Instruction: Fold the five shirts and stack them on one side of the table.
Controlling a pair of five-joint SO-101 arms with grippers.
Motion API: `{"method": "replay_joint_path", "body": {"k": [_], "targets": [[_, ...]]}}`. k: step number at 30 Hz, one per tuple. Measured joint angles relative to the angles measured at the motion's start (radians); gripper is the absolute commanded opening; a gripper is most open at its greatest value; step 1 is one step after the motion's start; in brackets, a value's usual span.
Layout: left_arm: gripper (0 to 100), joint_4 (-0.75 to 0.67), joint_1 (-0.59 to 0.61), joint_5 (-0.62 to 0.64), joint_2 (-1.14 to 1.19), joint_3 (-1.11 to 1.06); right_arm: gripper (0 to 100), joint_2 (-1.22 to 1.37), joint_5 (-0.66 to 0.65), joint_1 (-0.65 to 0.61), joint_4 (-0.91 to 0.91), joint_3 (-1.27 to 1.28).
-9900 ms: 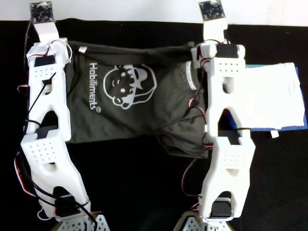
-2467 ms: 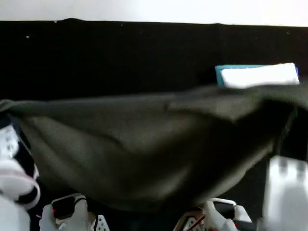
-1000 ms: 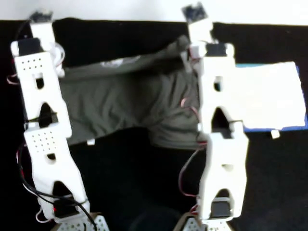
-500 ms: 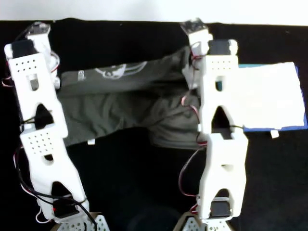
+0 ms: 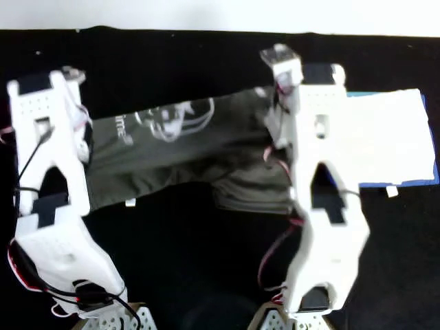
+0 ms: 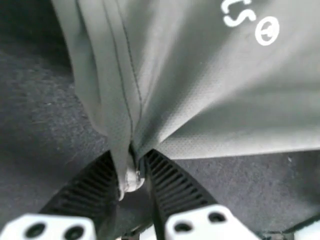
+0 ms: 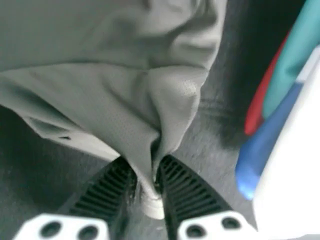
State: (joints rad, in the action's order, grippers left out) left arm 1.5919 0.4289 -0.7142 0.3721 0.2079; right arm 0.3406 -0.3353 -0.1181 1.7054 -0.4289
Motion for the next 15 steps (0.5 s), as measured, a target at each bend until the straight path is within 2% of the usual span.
{"method": "replay_joint_path", "body": {"k": [8,15], "targets": [[1,-0.123,0.000,-0.002,-0.089,-0.218,0.5,-0.259,-0.018,0.005,-0.236,0.482],[3,-0.238,0.000,-0.002,-0.091,-0.293,1.5,-0.278,-0.035,0.015,-0.422,0.655]]}}
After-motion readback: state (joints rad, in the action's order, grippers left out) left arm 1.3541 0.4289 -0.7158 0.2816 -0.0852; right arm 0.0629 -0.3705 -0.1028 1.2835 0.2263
